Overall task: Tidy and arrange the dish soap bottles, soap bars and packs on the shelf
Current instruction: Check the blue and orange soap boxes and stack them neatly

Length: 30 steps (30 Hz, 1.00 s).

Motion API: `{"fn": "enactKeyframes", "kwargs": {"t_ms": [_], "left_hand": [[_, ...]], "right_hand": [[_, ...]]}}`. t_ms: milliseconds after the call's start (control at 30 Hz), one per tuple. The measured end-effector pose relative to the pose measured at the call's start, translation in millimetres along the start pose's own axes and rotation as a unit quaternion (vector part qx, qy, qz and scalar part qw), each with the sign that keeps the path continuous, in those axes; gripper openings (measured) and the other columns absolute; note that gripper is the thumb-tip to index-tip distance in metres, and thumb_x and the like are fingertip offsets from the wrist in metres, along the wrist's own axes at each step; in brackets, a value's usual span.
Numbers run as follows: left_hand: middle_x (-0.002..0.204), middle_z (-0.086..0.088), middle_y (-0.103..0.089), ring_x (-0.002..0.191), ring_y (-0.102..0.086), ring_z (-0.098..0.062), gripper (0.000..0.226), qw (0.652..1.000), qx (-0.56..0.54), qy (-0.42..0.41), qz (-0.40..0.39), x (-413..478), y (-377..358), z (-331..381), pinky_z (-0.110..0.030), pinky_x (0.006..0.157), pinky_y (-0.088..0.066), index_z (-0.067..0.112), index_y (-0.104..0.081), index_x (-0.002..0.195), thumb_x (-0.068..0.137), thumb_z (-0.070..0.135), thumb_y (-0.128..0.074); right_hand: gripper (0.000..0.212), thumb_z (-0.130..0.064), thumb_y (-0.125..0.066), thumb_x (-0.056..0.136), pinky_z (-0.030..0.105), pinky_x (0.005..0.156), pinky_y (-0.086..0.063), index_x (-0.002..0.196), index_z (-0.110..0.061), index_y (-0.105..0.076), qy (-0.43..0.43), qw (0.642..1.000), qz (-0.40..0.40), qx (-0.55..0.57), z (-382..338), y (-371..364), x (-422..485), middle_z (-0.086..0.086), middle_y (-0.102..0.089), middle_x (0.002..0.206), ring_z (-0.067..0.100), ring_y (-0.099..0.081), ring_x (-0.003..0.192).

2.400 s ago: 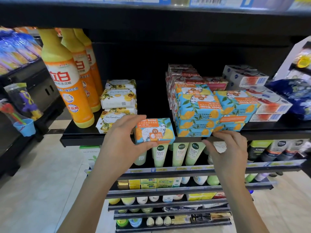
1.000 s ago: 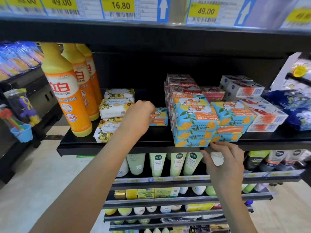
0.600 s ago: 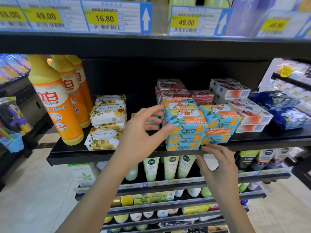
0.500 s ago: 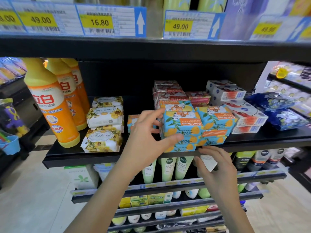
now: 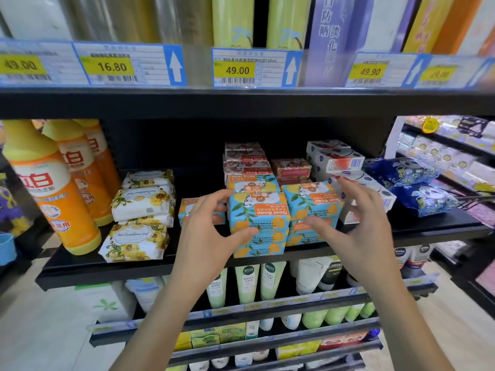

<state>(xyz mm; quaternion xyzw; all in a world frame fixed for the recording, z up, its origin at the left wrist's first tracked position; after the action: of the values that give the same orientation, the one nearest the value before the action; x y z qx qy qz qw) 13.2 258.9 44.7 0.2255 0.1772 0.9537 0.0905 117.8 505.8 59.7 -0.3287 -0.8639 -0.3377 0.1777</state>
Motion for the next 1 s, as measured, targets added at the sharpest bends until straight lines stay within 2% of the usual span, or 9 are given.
{"fn": "enactKeyframes", "kwargs": {"t_ms": [67, 133, 200, 333, 533, 700, 800, 933, 1000], "left_hand": [[0.117, 0.024, -0.053, 0.106, -0.058, -0.001, 0.076, 1.000, 0.010, -0.004, -0.003, 1, -1, 0, -0.023, 0.089, -0.053, 0.032, -0.055, 0.139, 0.072, 0.032, -0.091], [0.118, 0.024, -0.052, 0.106, -0.057, 0.001, 0.078, 1.000, 0.008, -0.008, -0.010, 2, 0, -1, -0.016, 0.088, -0.049, 0.032, -0.053, 0.142, 0.074, 0.030, -0.090], [0.118, 0.024, -0.051, 0.107, -0.056, 0.001, 0.079, 1.000, 0.002, -0.005, -0.013, 3, -1, -3, -0.017, 0.090, -0.050, 0.033, -0.053, 0.143, 0.074, 0.030, -0.091], [0.119, 0.022, -0.051, 0.109, -0.056, 0.001, 0.073, 1.000, 0.001, -0.002, -0.011, 3, 0, -4, -0.026, 0.093, -0.053, 0.035, -0.056, 0.135, 0.071, 0.033, -0.092], [0.118, 0.014, -0.060, 0.104, -0.065, -0.006, 0.068, 0.999, -0.049, 0.004, -0.014, 0, 3, -3, -0.036, 0.086, -0.060, 0.043, -0.058, 0.121, 0.067, 0.027, -0.095], [0.113, 0.014, -0.065, 0.103, -0.068, -0.005, 0.069, 0.996, -0.087, 0.006, 0.007, -3, 15, 4, -0.026, 0.085, -0.059, 0.040, -0.060, 0.120, 0.058, 0.039, -0.090], [0.108, 0.015, -0.068, 0.103, -0.068, -0.002, 0.070, 0.994, -0.109, 0.011, 0.028, -8, 32, 5, -0.018, 0.083, -0.057, 0.035, -0.062, 0.121, 0.055, 0.037, -0.088], [0.109, 0.010, -0.072, 0.107, -0.070, -0.009, 0.072, 0.987, -0.141, 0.025, 0.069, -20, 63, -9, -0.023, 0.086, -0.058, 0.030, -0.065, 0.118, 0.051, 0.034, -0.089], [0.109, 0.008, -0.074, 0.108, -0.070, -0.010, 0.072, 0.984, -0.143, 0.034, 0.102, -29, 83, -20, -0.019, 0.087, -0.058, 0.030, -0.066, 0.117, 0.048, 0.034, -0.089]], "right_hand": [[0.102, -0.066, -0.077, 0.066, 0.037, 0.112, -0.043, 0.153, -0.026, -0.041, -0.019, 0.997, -0.061, -0.048, 8, -9, 14, -0.011, -0.038, 0.145, 0.011, -0.040, 0.137], [0.112, -0.071, -0.075, 0.062, 0.044, 0.115, -0.040, 0.156, -0.024, -0.036, -0.030, 0.993, -0.095, -0.069, 10, -15, 22, -0.008, -0.037, 0.150, 0.013, -0.036, 0.140], [0.117, -0.070, -0.076, 0.059, 0.047, 0.114, -0.042, 0.157, -0.022, -0.034, -0.043, 0.991, -0.113, -0.057, 12, -18, 28, -0.005, -0.042, 0.149, 0.016, -0.041, 0.139], [0.118, -0.063, -0.080, 0.054, 0.045, 0.108, -0.048, 0.156, -0.023, -0.036, -0.062, 0.991, -0.120, -0.009, 13, -20, 30, -0.011, -0.049, 0.134, 0.015, -0.053, 0.128], [0.126, -0.071, -0.080, 0.040, 0.049, 0.101, -0.054, 0.151, -0.025, -0.045, -0.076, 0.994, -0.067, 0.038, 20, -18, 29, -0.006, -0.056, 0.134, 0.018, -0.059, 0.122], [0.119, -0.069, -0.084, 0.040, 0.047, 0.101, -0.054, 0.146, -0.030, -0.049, -0.074, 0.995, -0.028, 0.068, 23, -13, 24, -0.007, -0.060, 0.131, 0.016, -0.060, 0.120], [0.113, -0.065, -0.085, 0.040, 0.045, 0.101, -0.054, 0.143, -0.031, -0.052, -0.073, 0.993, 0.007, 0.090, 17, -3, 19, -0.006, -0.060, 0.130, 0.014, -0.060, 0.119], [0.108, -0.057, -0.089, 0.041, 0.042, 0.100, -0.055, 0.140, -0.031, -0.056, -0.068, 0.990, 0.030, 0.119, 1, 3, 3, -0.006, -0.062, 0.129, 0.009, -0.063, 0.115], [0.106, -0.056, -0.090, 0.041, 0.041, 0.100, -0.055, 0.139, -0.031, -0.057, -0.060, 0.990, 0.024, 0.128, -12, -2, -10, -0.008, -0.062, 0.130, 0.010, -0.062, 0.117]]}}
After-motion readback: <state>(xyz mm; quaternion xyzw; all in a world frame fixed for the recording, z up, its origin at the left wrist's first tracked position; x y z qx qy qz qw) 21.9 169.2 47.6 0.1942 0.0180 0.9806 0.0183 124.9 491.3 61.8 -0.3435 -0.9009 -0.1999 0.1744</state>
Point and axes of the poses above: each hand's wrist, its own x-axis towards the middle knuckle, its own y-axis out of the back of the hand, z = x × y, the point moved 7 cm from there along x, towards the middle knuckle
